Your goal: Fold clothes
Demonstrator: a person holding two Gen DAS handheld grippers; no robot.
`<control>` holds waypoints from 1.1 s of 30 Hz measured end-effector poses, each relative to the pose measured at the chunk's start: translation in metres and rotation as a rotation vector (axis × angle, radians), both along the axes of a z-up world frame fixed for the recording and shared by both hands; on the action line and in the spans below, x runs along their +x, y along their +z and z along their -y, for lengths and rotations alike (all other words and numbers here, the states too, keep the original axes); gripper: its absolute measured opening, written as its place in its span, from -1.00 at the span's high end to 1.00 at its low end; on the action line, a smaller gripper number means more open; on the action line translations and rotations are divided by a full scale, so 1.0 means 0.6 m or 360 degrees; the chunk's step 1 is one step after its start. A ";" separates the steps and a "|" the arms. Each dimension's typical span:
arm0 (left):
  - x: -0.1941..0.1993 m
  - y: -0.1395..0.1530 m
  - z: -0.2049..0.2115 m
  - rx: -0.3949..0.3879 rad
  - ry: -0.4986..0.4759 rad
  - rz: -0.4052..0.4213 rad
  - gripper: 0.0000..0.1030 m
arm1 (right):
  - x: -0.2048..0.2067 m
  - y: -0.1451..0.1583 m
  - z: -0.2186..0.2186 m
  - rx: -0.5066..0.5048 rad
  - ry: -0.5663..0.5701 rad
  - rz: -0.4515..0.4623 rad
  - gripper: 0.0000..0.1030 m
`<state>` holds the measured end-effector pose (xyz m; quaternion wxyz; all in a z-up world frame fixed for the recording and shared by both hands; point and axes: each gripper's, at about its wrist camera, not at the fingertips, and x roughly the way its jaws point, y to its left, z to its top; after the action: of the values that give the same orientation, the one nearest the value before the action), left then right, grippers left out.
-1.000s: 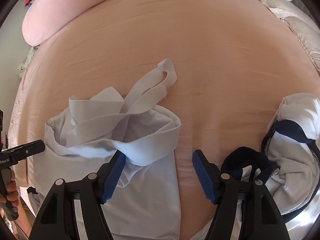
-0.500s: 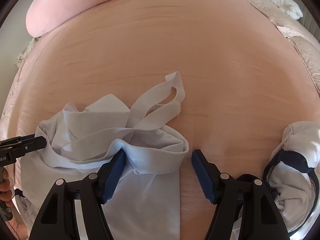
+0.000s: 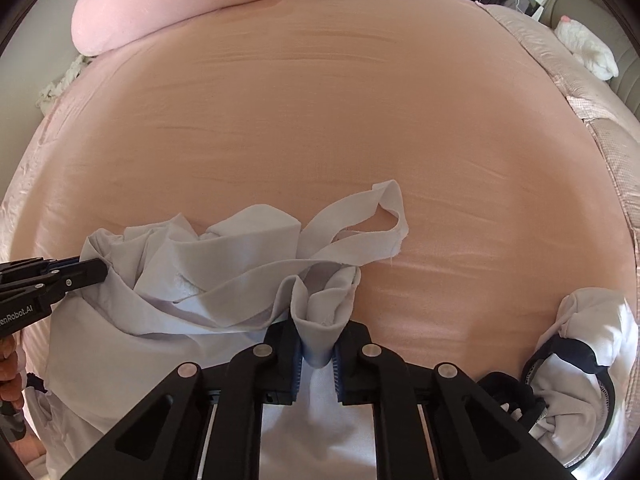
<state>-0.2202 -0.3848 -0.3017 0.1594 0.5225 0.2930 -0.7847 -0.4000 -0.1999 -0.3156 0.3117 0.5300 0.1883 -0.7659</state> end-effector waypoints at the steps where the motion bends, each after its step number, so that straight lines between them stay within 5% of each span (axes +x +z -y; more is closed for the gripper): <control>1: 0.000 0.005 0.008 0.0020 0.0032 -0.0022 0.80 | -0.001 0.007 -0.002 0.0005 0.0005 -0.0013 0.82; 14: -0.026 0.118 0.059 -0.0248 0.0008 -0.0165 0.86 | 0.045 0.111 0.026 -0.0012 0.0034 -0.0191 0.82; 20: -0.029 0.113 0.078 -0.0130 0.0025 -0.0224 0.86 | 0.018 0.129 0.060 0.0031 -0.0016 -0.0177 0.82; 23: 0.008 0.101 0.089 0.0015 0.0046 -0.0174 0.85 | 0.007 0.127 0.067 0.0040 -0.0068 -0.0177 0.82; 33: -0.007 0.036 0.075 0.0150 0.0050 0.0056 0.79 | -0.014 0.124 0.056 0.0080 -0.0205 -0.0121 0.82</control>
<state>-0.2243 -0.4299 -0.2800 0.1520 0.5386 0.3350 -0.7580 -0.4085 -0.2333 -0.2412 0.2410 0.5192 0.1846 -0.7989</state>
